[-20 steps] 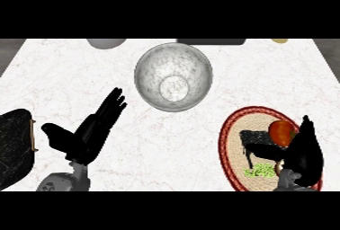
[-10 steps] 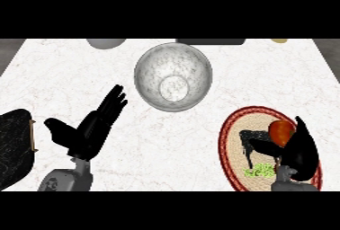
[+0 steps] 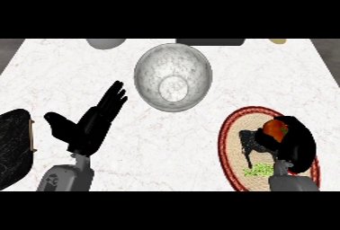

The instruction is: Pick the tomato from the placemat and place it in the bowl

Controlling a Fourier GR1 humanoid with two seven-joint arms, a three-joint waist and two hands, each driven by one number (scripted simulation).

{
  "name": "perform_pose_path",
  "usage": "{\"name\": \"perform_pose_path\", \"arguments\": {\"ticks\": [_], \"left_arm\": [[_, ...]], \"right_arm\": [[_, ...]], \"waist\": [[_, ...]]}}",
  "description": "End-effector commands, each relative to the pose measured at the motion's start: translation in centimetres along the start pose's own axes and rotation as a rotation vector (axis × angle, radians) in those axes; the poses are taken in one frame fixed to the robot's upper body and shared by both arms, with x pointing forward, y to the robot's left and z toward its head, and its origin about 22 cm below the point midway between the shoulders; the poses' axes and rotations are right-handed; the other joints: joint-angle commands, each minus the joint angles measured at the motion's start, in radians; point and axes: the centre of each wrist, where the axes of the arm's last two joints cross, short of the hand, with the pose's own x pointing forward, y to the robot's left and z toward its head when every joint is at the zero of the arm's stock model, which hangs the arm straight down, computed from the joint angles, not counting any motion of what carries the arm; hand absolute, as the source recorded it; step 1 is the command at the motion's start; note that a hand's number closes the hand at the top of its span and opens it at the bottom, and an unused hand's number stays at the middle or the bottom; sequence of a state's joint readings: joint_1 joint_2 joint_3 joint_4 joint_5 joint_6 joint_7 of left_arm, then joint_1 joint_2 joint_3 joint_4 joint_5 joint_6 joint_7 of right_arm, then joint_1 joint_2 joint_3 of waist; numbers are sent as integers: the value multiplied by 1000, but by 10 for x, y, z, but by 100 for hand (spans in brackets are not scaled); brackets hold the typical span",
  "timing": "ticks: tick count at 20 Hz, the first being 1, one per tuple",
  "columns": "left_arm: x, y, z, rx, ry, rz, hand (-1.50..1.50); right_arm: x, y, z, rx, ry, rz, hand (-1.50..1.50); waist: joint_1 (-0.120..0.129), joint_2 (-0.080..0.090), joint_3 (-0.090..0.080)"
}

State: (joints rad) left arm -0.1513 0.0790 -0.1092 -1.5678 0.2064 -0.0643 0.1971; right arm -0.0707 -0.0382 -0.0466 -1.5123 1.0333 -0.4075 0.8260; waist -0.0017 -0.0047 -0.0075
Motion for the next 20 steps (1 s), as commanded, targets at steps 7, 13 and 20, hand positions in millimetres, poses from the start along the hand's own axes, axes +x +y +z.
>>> {"name": "perform_pose_path", "arguments": {"ticks": [7, 13, 20], "left_arm": [[-8, 12, -9, 7, -11, 25, 0], [-3, -24, -8, -118, -11, -10, 0], [-8, -29, -13, -114, 14, -12, 0]], "right_arm": [[11, 3, -5, -63, -27, 47, 150], [53, 64, 110, 266, -595, 489, 150], [113, 46, 202, 288, -876, 634, 150]], "waist": [[1, 5, 7], [140, 24, 0], [108, 7, 5]]}}
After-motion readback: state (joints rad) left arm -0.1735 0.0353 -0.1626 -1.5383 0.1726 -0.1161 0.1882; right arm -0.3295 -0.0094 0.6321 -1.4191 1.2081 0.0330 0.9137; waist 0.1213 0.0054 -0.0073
